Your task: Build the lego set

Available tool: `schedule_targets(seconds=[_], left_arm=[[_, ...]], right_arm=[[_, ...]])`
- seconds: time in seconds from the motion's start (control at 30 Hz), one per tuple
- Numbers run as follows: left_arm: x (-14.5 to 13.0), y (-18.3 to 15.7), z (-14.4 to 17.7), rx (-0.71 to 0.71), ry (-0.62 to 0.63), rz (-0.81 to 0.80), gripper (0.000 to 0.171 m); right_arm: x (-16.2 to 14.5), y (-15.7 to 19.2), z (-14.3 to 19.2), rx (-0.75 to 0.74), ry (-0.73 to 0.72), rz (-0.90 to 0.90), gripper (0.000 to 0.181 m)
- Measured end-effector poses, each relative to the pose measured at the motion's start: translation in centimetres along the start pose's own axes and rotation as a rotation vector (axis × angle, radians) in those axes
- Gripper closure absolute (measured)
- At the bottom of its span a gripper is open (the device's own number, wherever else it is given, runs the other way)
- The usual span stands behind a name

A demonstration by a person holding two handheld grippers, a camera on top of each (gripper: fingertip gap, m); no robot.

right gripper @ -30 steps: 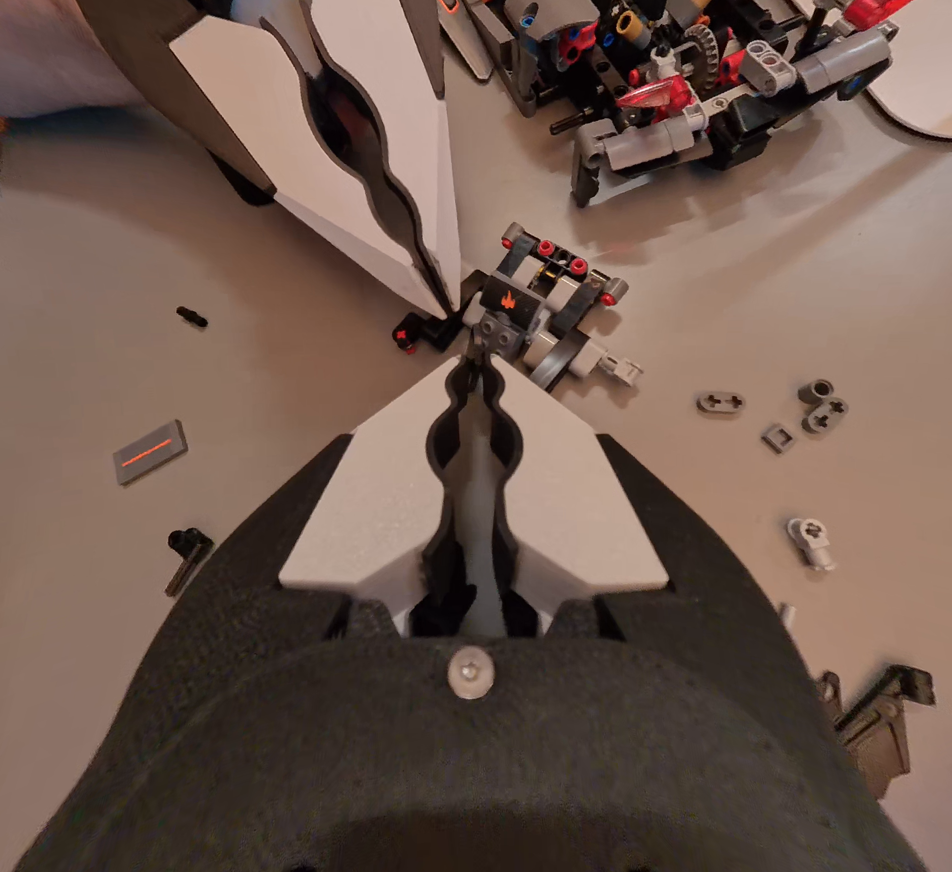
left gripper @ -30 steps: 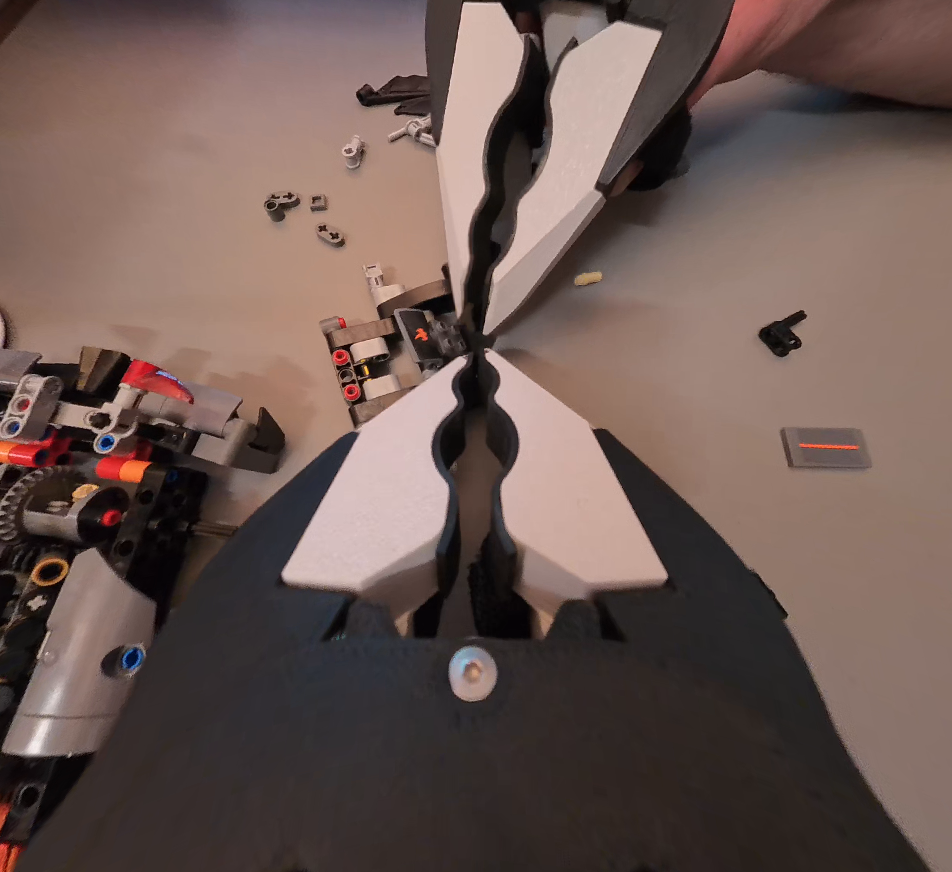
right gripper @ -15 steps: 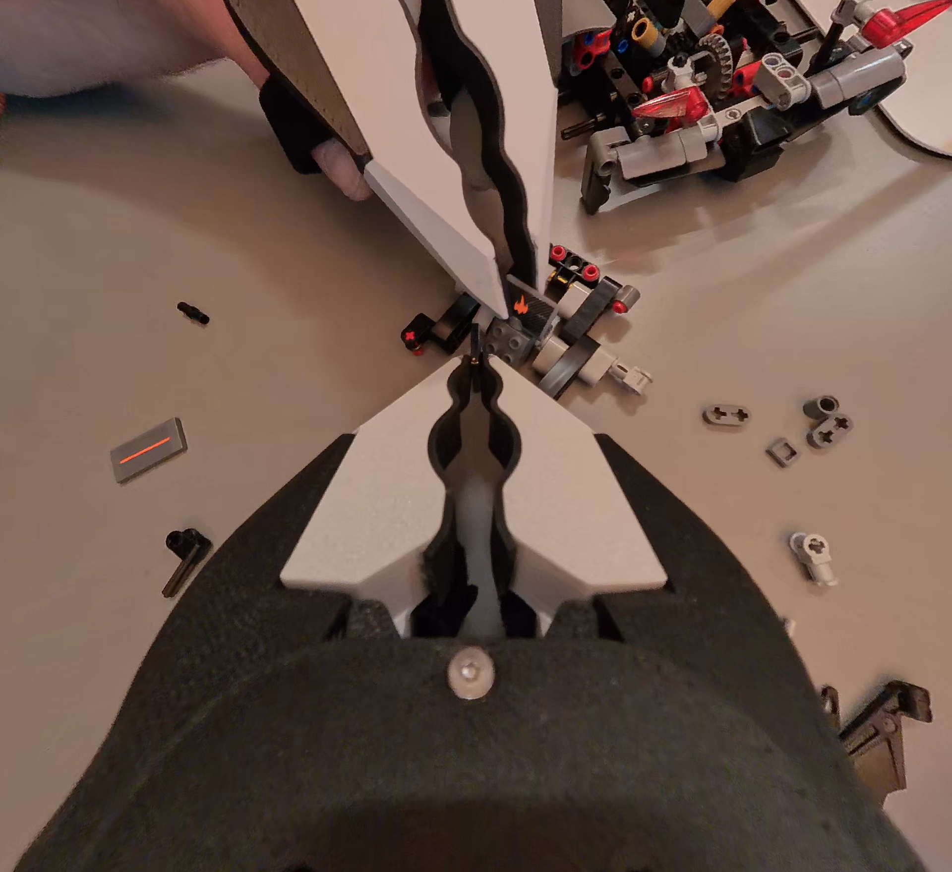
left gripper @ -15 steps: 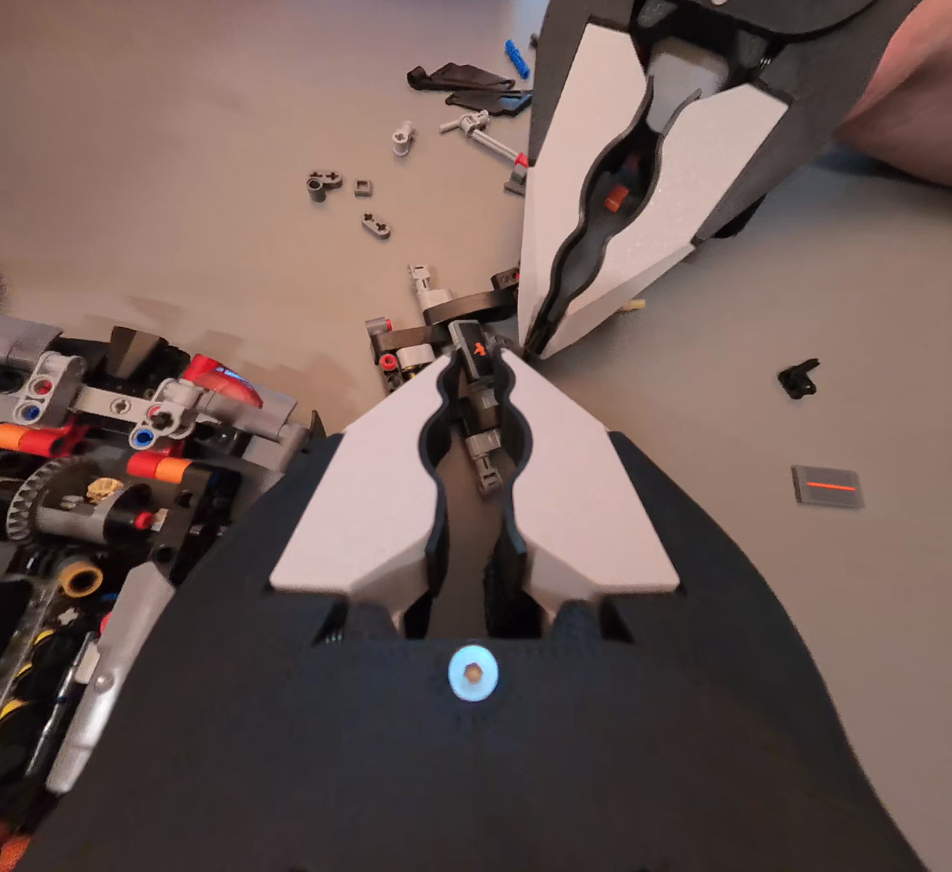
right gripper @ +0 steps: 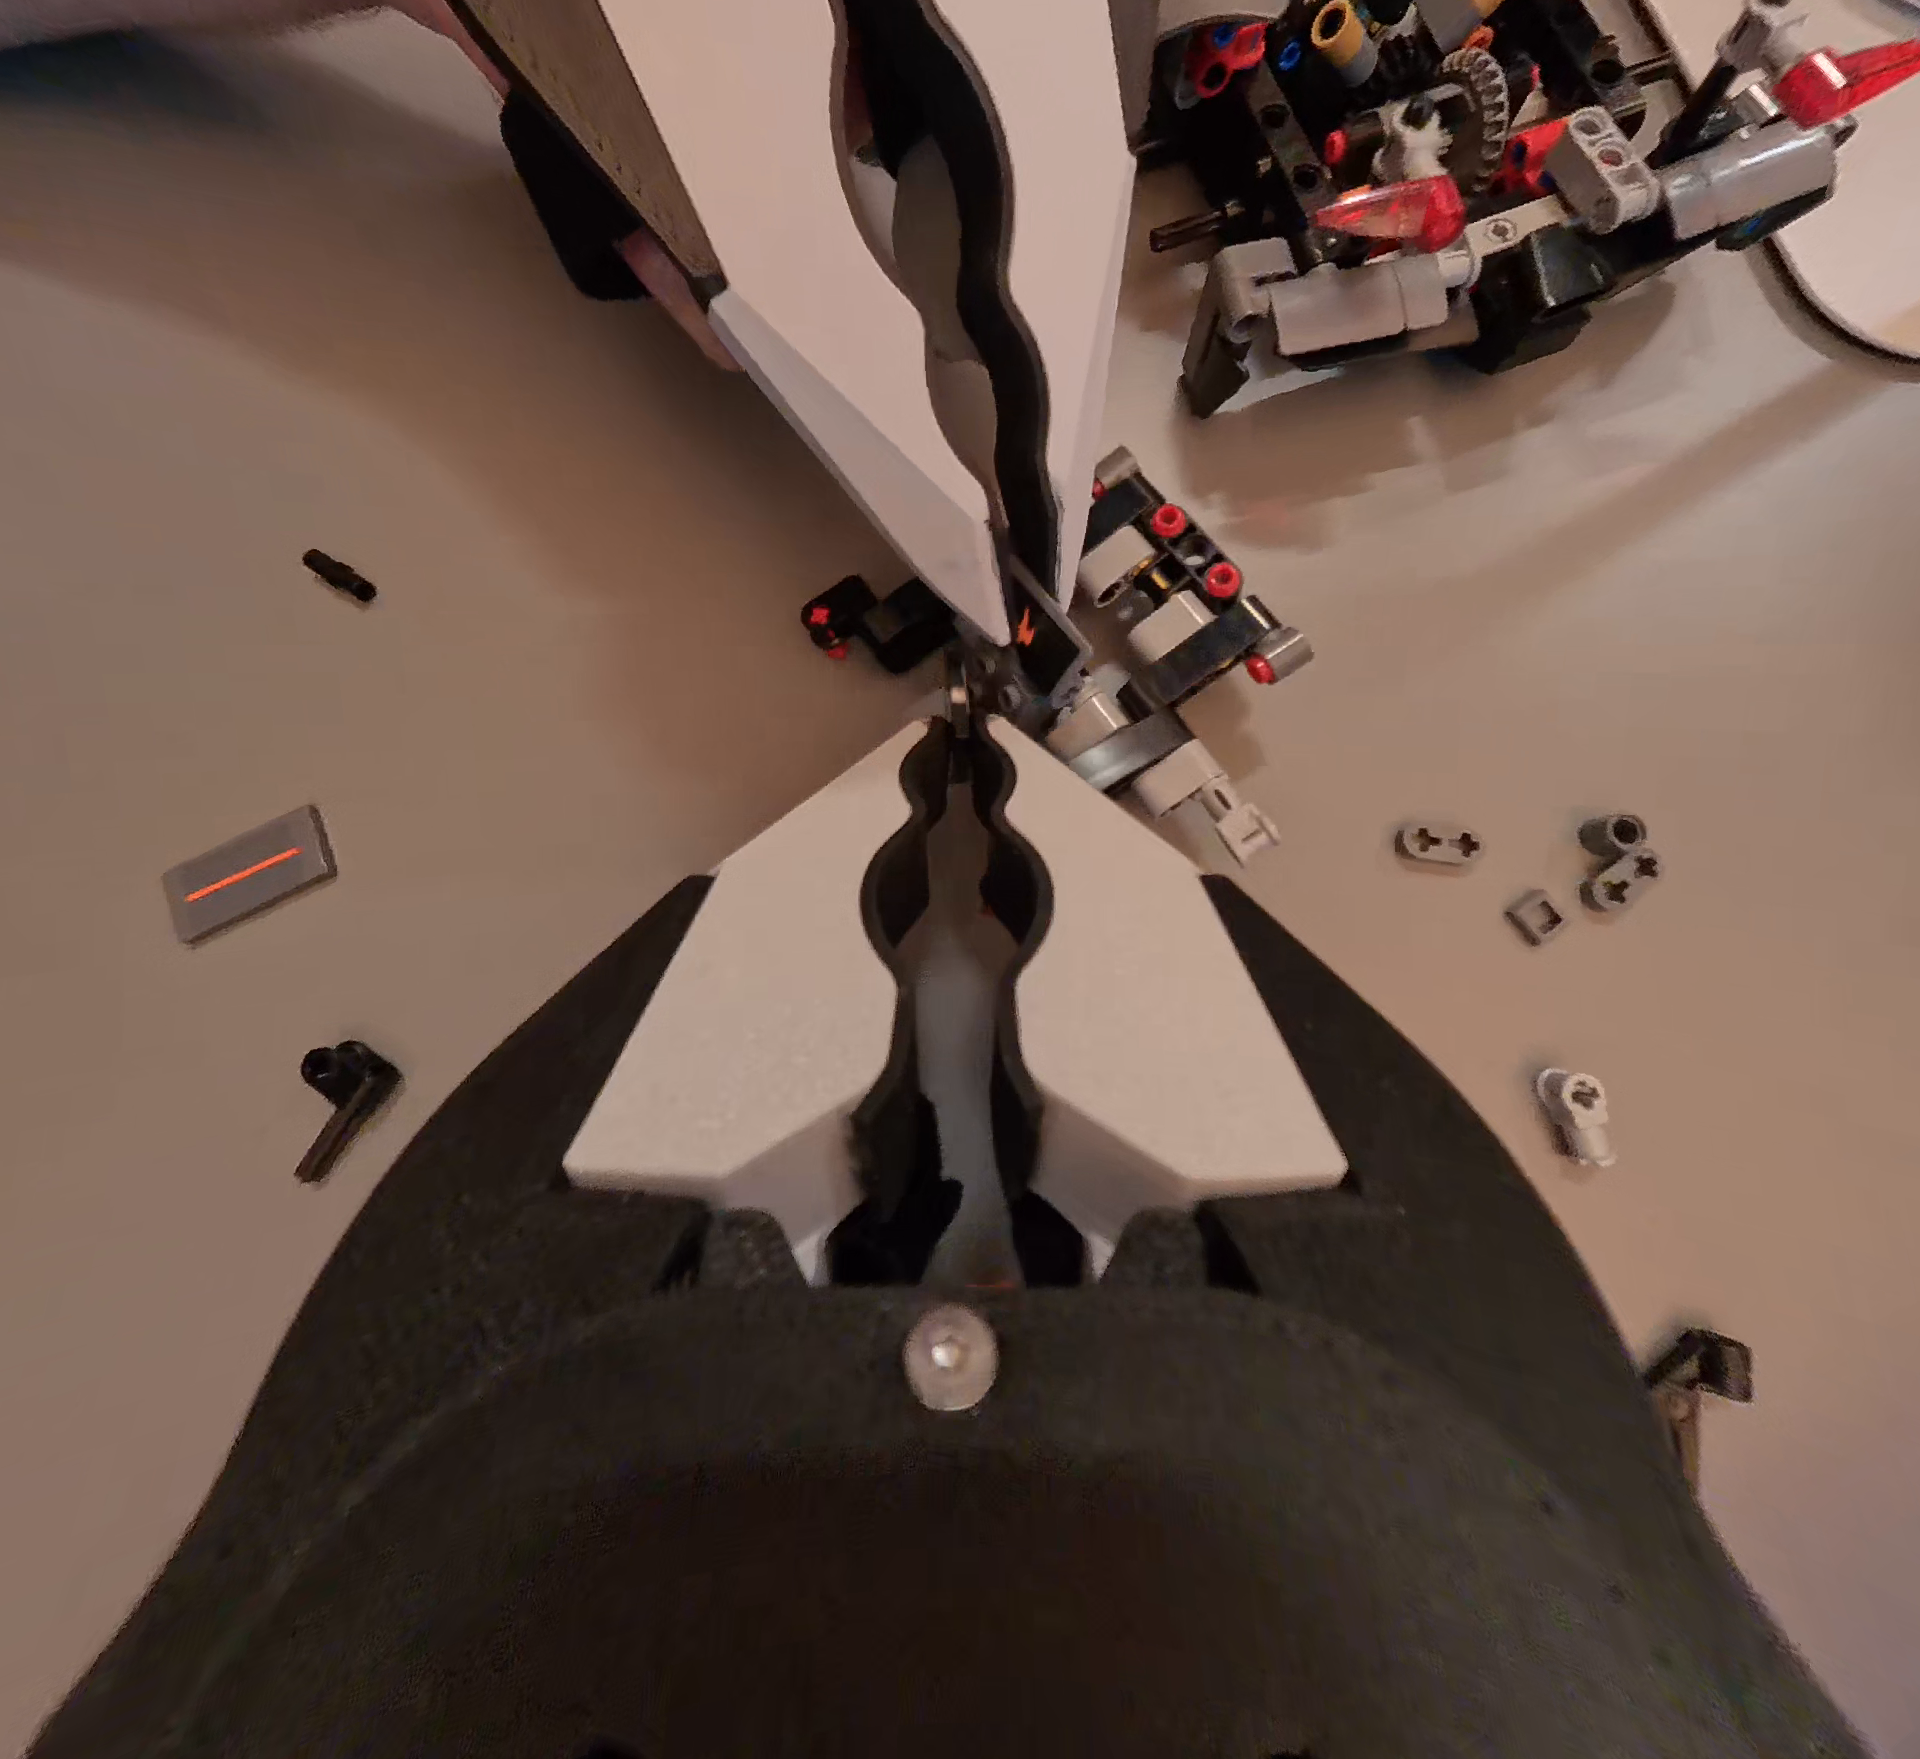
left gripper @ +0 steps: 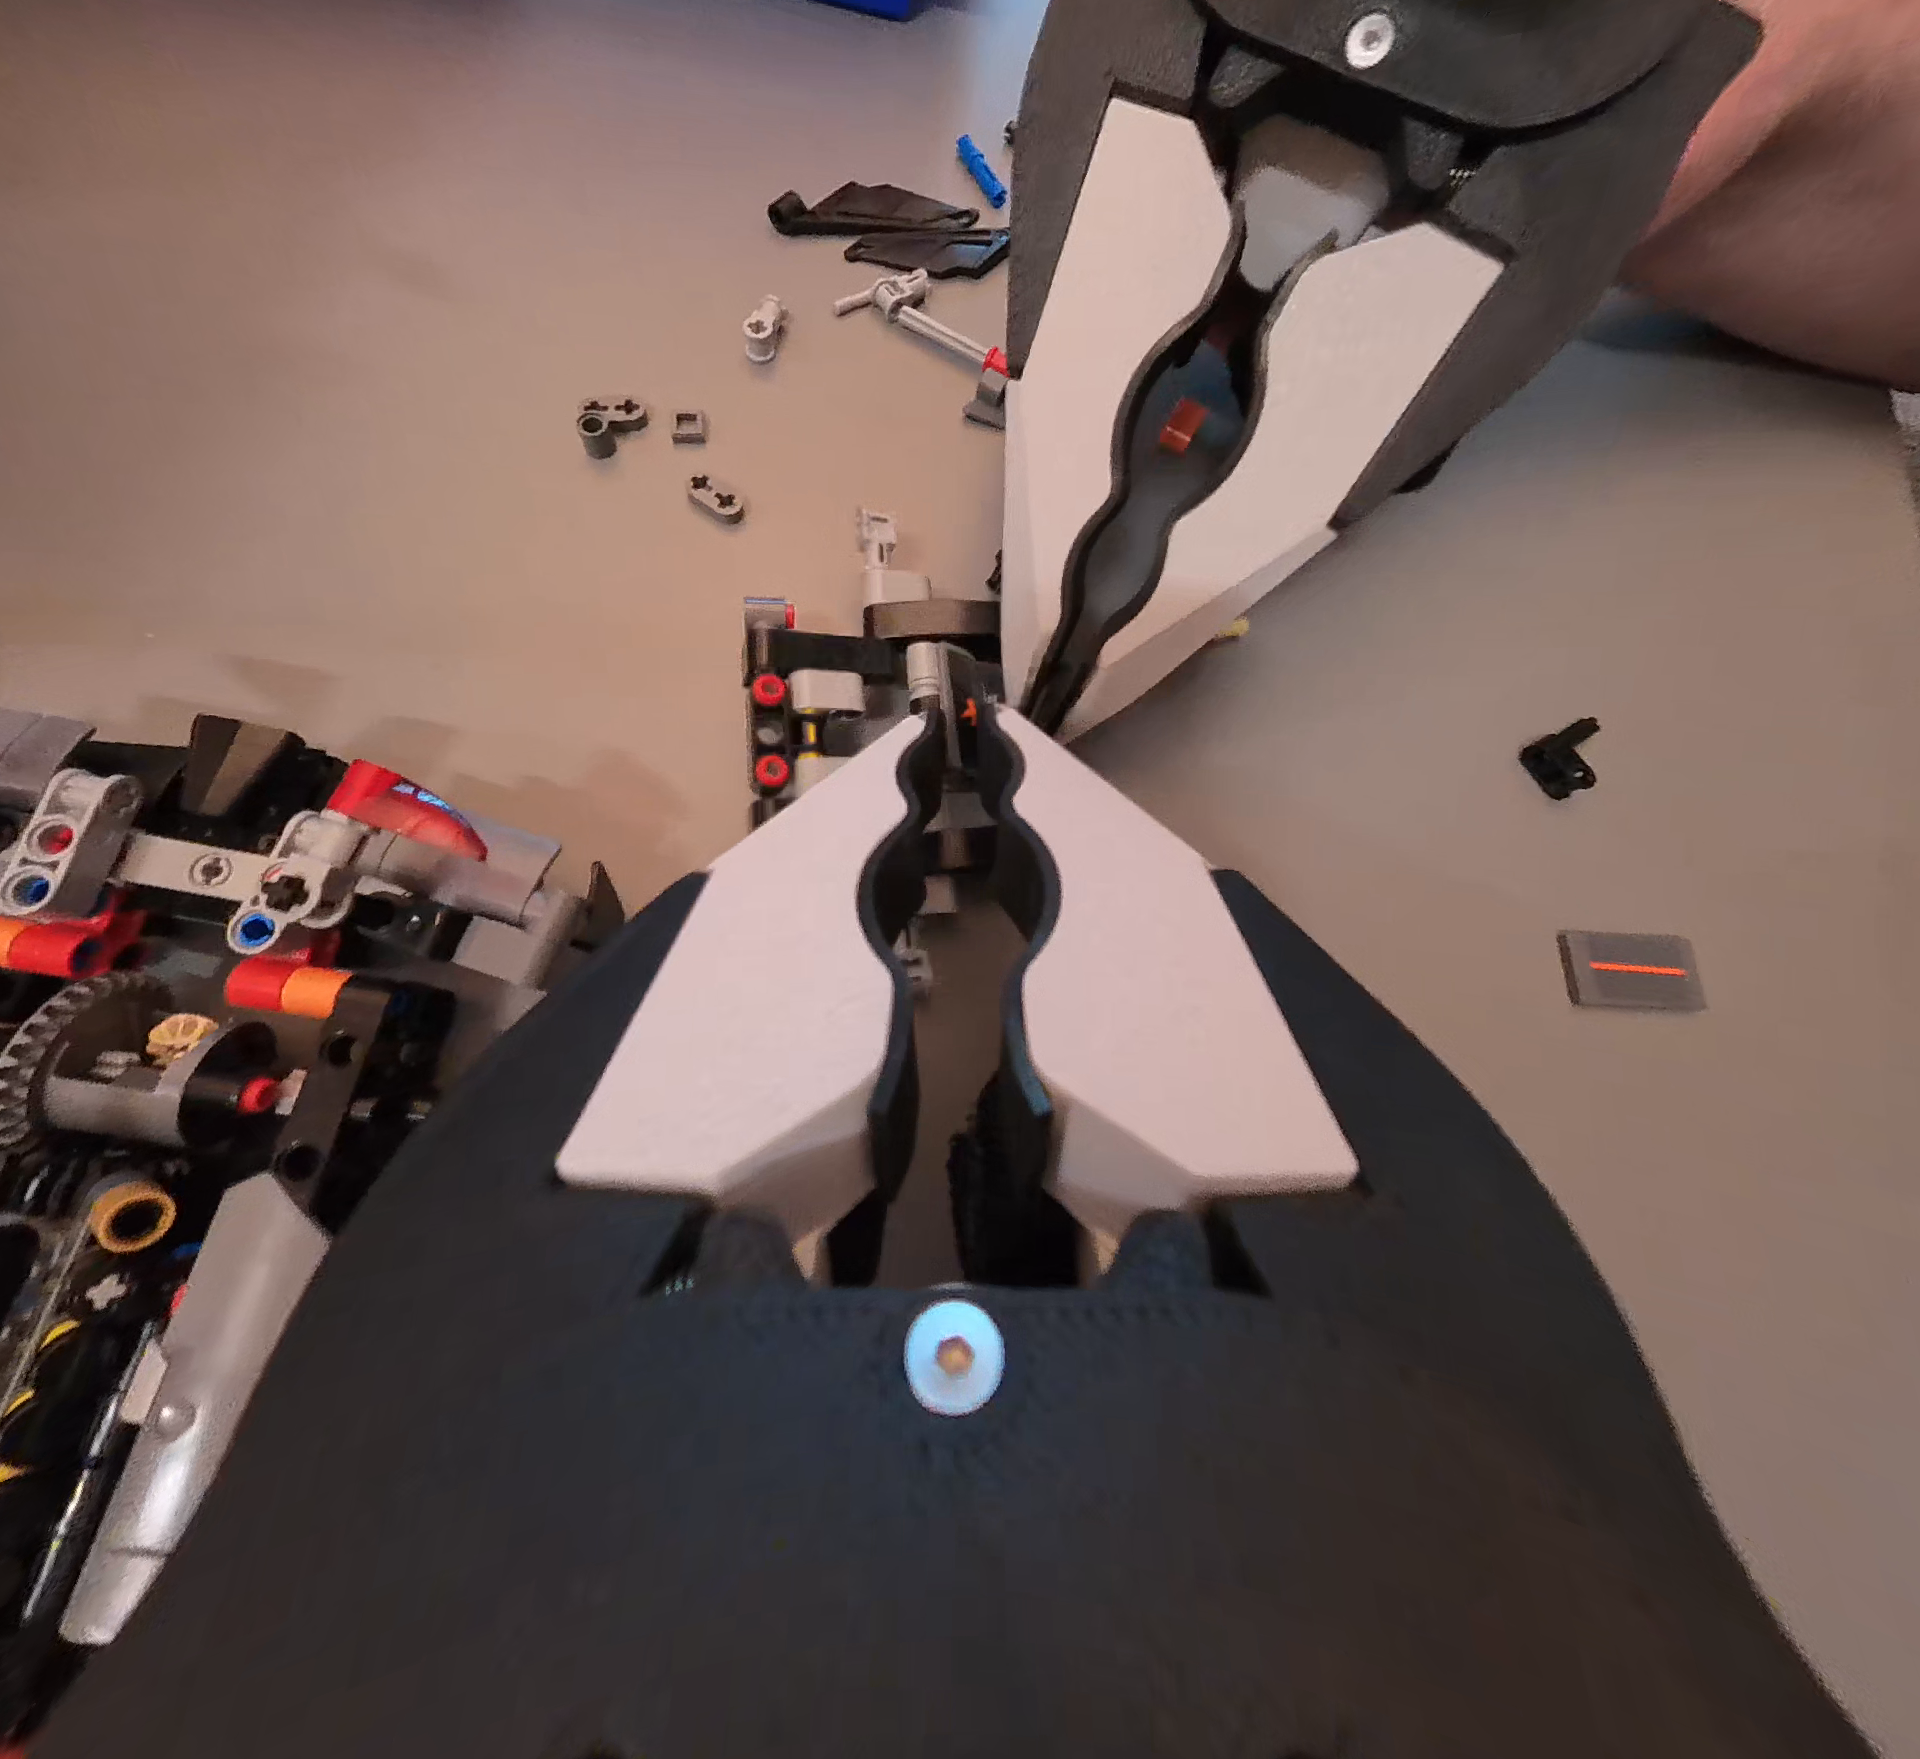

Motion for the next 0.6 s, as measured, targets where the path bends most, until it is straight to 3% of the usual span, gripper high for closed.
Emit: schedule_targets(seconds=[0.6], left_arm=[[0.09,0.03,-0.19,0.004,0.004,-0.012,0.168]], right_arm=[[0.08,-0.78,0.31,-0.107,-0.004,0.075,0.17]])
Point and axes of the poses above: each gripper's, where its closed fingertips meet, z back along the fingers, x out of its top, y = z × x across the jaws, the point moved 2 cm from there along z, back along the fingers, and after that the axes turned 10 degrees about -x, right-handed, at the moved point
